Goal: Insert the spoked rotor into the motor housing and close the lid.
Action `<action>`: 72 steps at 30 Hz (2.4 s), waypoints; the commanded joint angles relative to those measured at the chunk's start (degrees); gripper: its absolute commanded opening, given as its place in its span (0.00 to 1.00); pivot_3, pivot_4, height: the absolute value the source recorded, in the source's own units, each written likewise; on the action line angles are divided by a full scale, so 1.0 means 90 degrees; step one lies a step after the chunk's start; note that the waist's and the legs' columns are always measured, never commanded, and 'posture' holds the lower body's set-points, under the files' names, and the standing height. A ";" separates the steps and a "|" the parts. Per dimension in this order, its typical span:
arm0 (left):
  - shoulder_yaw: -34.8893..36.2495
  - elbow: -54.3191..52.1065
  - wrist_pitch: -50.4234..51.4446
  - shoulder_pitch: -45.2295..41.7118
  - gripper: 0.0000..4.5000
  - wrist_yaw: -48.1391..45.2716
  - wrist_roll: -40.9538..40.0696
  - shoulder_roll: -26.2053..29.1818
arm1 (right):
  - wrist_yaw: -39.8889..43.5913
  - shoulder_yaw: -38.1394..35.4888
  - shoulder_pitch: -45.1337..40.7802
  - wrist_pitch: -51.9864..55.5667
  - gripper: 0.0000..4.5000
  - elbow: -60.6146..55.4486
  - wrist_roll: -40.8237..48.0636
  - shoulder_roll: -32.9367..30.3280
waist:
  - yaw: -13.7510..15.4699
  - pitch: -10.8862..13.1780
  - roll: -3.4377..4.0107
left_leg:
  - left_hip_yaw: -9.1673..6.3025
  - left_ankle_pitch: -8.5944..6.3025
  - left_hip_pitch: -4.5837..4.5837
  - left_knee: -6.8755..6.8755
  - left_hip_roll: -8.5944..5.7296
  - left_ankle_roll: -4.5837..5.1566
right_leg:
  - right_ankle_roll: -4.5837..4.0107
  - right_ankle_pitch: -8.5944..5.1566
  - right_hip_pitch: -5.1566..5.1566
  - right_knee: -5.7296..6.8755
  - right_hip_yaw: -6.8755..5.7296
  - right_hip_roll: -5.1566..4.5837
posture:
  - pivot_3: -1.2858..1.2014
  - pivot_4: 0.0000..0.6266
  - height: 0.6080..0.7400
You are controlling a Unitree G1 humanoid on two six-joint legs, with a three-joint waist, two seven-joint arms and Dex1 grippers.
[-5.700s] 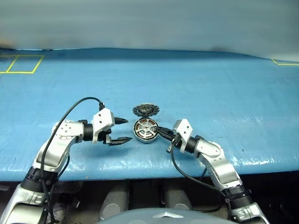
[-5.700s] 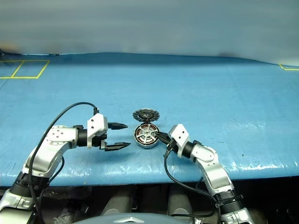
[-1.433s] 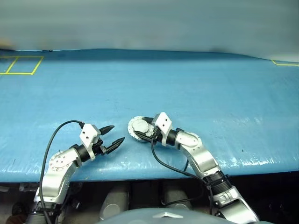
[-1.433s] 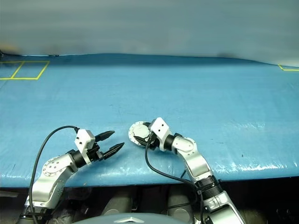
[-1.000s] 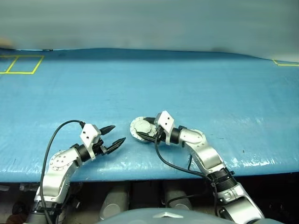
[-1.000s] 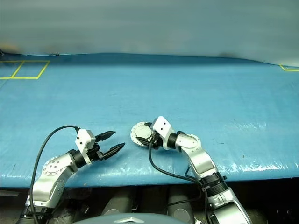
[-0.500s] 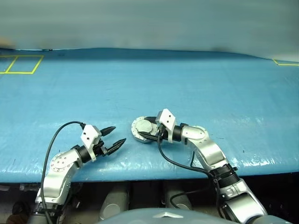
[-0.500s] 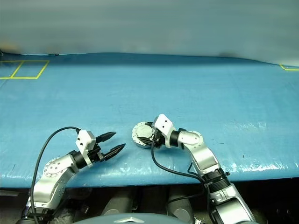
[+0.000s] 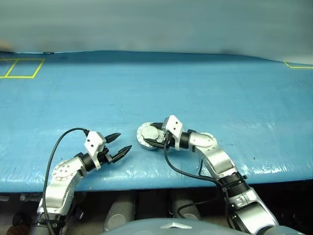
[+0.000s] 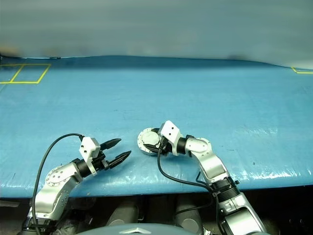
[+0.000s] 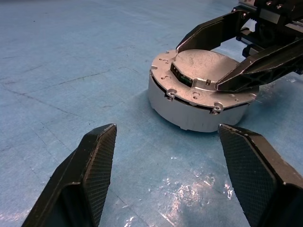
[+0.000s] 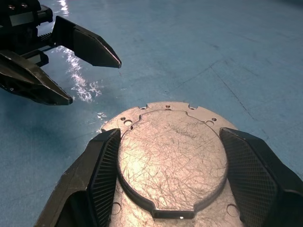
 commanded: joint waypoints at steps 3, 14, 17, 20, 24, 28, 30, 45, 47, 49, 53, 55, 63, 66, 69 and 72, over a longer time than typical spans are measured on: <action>0.0013 -0.0168 -0.0110 0.0012 0.81 0.0011 -0.0015 -0.0006 | -0.0046 0.0095 0.0008 -0.0009 0.67 0.0061 -0.0189 -0.0052 | 0.0001 0.0000 0.0000 | 0.0000 0.0000 0.0002 0.0001 0.0000 0.0000 | 0.0001 0.0000 0.0000 0.0000 0.0000 0.0000 | 0.52 0.24 1.00; -0.0031 -0.0180 -0.0069 0.0001 0.81 0.0045 -0.0036 -0.0071 | -0.0117 0.0215 0.0068 0.0135 0.67 0.0116 -0.0317 -0.0047 | -0.0003 -0.0001 0.0000 | 0.0000 -0.0001 0.0007 0.0001 0.0001 -0.0002 | 0.0001 0.0000 0.0004 0.0001 0.0000 0.0000 | 0.52 0.24 1.00; -0.0043 -0.0177 -0.0076 -0.0001 0.81 0.0058 -0.0031 -0.0084 | -0.0141 0.0214 0.0050 0.0200 0.67 0.0130 -0.0304 -0.0033 | -0.0003 -0.0002 0.0001 | 0.0000 -0.0002 0.0010 0.0001 0.0001 -0.0003 | 0.0001 0.0000 0.0007 0.0001 0.0000 0.0000 | 0.52 0.24 1.00; -0.0044 -0.0178 -0.0078 0.0001 0.81 0.0066 -0.0022 -0.0098 | -0.0174 0.0225 0.0028 0.0270 0.67 0.0157 -0.0326 -0.0029 | -0.0006 -0.0002 0.0000 | 0.0000 -0.0002 0.0012 0.0001 0.0002 -0.0004 | 0.0001 0.0000 0.0008 0.0001 0.0000 0.0000 | 0.52 0.24 1.00; -0.0041 -0.0184 -0.0074 0.0008 0.81 0.0095 -0.0033 -0.0120 | -0.0216 0.0234 0.0015 0.0281 0.67 0.0221 -0.0369 -0.0041 | -0.0009 -0.0003 0.0001 | 0.0000 -0.0002 0.0013 0.0001 0.0005 -0.0004 | 0.0001 0.0000 0.0009 0.0002 0.0000 0.0001 | 0.52 0.24 1.00; -0.0033 -0.0198 -0.0044 0.0008 0.81 0.0129 -0.0066 -0.0157 | -0.0436 0.0289 -0.0001 0.0261 0.67 0.0381 -0.0590 -0.0065 | -0.0009 -0.0005 0.0002 | 0.0001 -0.0003 0.0016 0.0002 0.0005 -0.0006 | 0.0001 0.0000 0.0011 0.0002 0.0000 0.0001 | 0.52 0.24 1.00; -0.0038 -0.0200 -0.0042 0.0006 0.81 0.0133 -0.0063 -0.0159 | -0.0458 0.0325 0.0018 0.0299 0.67 0.0404 -0.0587 -0.0033 | -0.0006 -0.0008 0.0005 | 0.0001 -0.0005 0.0018 0.0003 0.0006 -0.0011 | 0.0001 0.0000 0.0012 0.0004 0.0000 0.0001 | 0.52 0.24 1.00; 0.0035 -0.0208 0.0429 -0.0347 0.53 0.0364 -0.0636 -0.0640 | -0.0430 0.0373 0.0097 0.0278 0.67 0.0405 -0.0599 -0.0037 | -0.0008 -0.0030 0.0019 | 0.0003 -0.0013 0.0032 0.0005 0.0012 -0.0024 | 0.0002 0.0000 0.0025 0.0005 -0.0008 0.0001 | 0.52 0.24 1.00; -0.0009 -0.0077 0.0401 -0.0450 0.39 0.0396 -0.0563 -0.0693 | -0.0445 0.0377 0.0110 0.0284 0.67 0.0377 -0.0599 -0.0026 | -0.0008 -0.0031 0.0020 | 0.0005 -0.0011 0.0034 0.0005 0.0012 -0.0022 | 0.0002 0.0000 0.0027 0.0005 -0.0008 0.0002 | 0.52 0.24 1.00; -0.0058 0.0052 0.0390 -0.0558 0.23 0.0409 -0.0516 -0.0750 | -0.0458 0.0382 0.0132 0.0285 0.67 0.0348 -0.0598 -0.0023 | -0.0004 -0.0033 0.0021 | 0.0006 -0.0010 0.0034 0.0005 0.0012 -0.0020 | 0.0002 0.0000 0.0028 0.0004 -0.0008 0.0003 | 0.52 0.24 1.00; -0.0147 0.0244 0.0392 -0.0718 0.00 0.0370 -0.0467 -0.0816 | -0.0490 0.0370 0.0176 0.0287 0.67 0.0300 -0.0603 -0.0032 | -0.0005 -0.0037 0.0021 | 0.0006 -0.0005 0.0035 0.0005 0.0011 -0.0012 | 0.0002 0.0000 0.0029 0.0004 -0.0009 0.0003 | 0.52 0.24 1.00; -0.0190 0.0304 0.0395 -0.0770 0.00 0.0349 -0.0449 -0.0822 | -0.0514 0.0355 0.0194 0.0290 0.67 0.0276 -0.0601 -0.0040 | -0.0004 -0.0038 0.0022 | 0.0006 -0.0001 0.0034 0.0005 0.0011 -0.0005 | 0.0002 0.0000 0.0028 0.0004 -0.0008 0.0004 | 0.52 0.24 1.00; -0.0515 0.0617 0.0432 -0.0991 0.00 0.0447 0.0000 -0.0816 | -0.0567 0.0354 0.0201 0.0290 0.67 0.0210 -0.0587 -0.0032 | -0.0003 -0.0040 0.0025 | 0.0007 -0.0002 0.0034 0.0004 0.0011 -0.0006 | 0.0002 0.0000 0.0028 0.0003 -0.0009 0.0003 | 0.52 0.24 1.00; -0.0679 0.0718 0.0460 -0.0970 0.00 0.0469 0.0251 -0.0772 | -0.0576 0.0354 0.0190 0.0279 0.67 0.0195 -0.0588 -0.0023 | 0.0000 -0.0040 0.0025 | 0.0006 -0.0002 0.0034 0.0002 0.0011 -0.0005 | 0.0002 0.0000 0.0027 0.0002 -0.0009 0.0002 | 0.52 0.24 1.00; -0.0698 0.0720 0.0536 -0.0924 0.00 0.0453 0.0179 -0.0824 | -0.0577 0.0356 0.0193 0.0290 0.67 0.0160 -0.0587 -0.0018 | 0.0003 -0.0047 0.0029 | 0.0006 -0.0003 0.0034 0.0002 0.0011 -0.0008 | 0.0002 0.0000 0.0028 0.0002 -0.0009 0.0000 | 0.52 0.24 1.00; -0.0763 0.0699 0.0578 -0.0877 0.00 0.0544 0.0301 -0.0779 | -0.0577 0.0360 0.0215 0.0295 0.67 0.0105 -0.0584 -0.0017 | 0.0002 -0.0051 0.0029 | 0.0006 -0.0013 0.0034 0.0003 0.0011 -0.0023 | 0.0002 0.0000 0.0029 0.0002 -0.0009 -0.0002 | 0.52 0.24 1.00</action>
